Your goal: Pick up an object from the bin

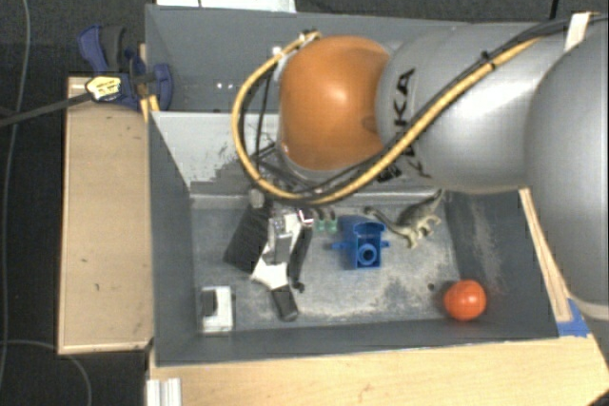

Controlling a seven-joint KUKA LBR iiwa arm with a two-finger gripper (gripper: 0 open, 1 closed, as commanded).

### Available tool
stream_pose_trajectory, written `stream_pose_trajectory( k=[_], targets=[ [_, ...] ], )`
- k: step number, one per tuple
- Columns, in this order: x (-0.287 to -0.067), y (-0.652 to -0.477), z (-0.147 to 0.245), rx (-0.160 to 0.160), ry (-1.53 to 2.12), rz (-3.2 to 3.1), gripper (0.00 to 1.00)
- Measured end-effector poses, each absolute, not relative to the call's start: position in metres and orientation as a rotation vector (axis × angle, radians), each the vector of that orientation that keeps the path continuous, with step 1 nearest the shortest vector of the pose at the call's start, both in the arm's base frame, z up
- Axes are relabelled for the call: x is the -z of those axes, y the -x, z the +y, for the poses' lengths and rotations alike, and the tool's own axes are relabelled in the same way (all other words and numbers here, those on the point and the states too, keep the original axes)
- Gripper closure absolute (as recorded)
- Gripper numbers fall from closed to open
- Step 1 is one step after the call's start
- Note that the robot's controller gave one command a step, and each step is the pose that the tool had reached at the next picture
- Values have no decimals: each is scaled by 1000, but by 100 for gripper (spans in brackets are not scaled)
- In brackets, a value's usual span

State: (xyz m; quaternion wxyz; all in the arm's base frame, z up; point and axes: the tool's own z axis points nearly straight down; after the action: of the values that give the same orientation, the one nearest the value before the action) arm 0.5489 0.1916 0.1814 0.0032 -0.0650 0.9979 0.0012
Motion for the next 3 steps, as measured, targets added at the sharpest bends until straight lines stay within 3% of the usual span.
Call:
stream_pose_trajectory(
  k=[1, 2, 3],
  targets=[
    [-143, -553, 186, -2, 571, 3084, 0],
    [-114, -557, 179, -4, 484, 3098, 0],
    [-94, -562, 186, -2, 841, 3019, 0]
  ],
)
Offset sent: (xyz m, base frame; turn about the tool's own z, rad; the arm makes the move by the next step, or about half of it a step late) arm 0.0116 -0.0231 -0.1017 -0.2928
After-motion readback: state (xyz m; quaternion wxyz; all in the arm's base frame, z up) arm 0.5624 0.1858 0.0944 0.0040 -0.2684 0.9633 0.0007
